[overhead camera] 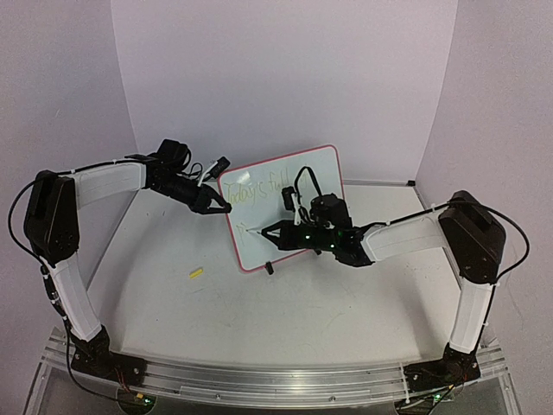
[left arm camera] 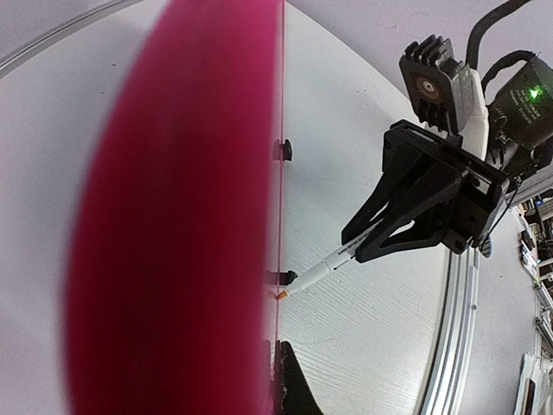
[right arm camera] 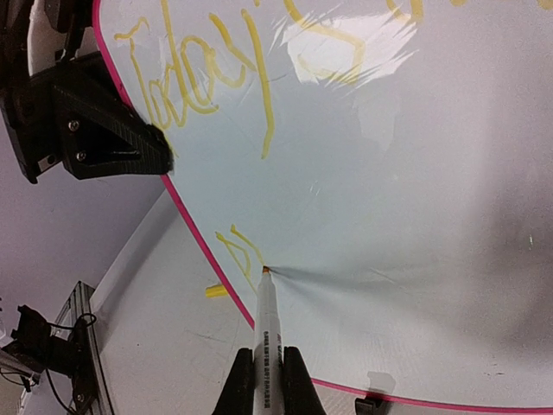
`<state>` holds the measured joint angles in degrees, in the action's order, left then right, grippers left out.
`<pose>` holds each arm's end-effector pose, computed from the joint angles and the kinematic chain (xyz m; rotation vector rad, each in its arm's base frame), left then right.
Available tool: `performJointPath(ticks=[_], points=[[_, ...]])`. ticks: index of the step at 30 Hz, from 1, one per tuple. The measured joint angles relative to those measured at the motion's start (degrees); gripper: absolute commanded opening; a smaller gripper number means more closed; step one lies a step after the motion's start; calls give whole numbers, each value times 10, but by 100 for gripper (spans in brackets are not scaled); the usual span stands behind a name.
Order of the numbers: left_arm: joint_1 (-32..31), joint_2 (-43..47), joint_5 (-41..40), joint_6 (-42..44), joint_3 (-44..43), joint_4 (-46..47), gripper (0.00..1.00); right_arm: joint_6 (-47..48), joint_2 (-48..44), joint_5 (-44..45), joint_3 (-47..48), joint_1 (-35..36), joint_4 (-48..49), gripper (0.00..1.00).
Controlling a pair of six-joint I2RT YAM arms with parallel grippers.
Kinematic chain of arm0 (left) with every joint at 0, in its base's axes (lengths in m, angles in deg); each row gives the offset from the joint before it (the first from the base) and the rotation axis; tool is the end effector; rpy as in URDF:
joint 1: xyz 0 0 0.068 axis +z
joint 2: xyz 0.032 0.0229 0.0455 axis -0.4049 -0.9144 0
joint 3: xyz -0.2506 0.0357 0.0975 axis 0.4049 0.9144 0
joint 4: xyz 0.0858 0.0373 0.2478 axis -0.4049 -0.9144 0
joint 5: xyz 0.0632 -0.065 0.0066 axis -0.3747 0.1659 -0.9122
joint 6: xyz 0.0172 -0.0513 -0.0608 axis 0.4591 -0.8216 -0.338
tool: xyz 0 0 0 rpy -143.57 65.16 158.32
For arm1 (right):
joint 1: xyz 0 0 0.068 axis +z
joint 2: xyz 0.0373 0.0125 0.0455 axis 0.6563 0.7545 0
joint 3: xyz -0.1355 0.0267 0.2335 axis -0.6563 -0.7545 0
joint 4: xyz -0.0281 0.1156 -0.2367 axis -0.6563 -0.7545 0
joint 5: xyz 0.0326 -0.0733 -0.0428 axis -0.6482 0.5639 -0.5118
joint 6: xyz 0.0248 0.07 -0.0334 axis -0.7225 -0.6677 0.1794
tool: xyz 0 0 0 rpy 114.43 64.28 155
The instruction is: Write a sentence on the whiteboard
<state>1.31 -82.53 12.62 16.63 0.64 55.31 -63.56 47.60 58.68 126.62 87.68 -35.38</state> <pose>0.3621 -0.2064 0.2380 1.0905 2.0901 -1.0624 0.2994 0.3513 0.1813 -0.5672 1.9297 1.1929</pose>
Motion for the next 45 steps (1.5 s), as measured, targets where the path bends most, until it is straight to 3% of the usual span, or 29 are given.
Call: performJointPath(ticks=[45], points=[[0,0,-1,0,0,0,0,-24,1,3,-5,0,22,0]])
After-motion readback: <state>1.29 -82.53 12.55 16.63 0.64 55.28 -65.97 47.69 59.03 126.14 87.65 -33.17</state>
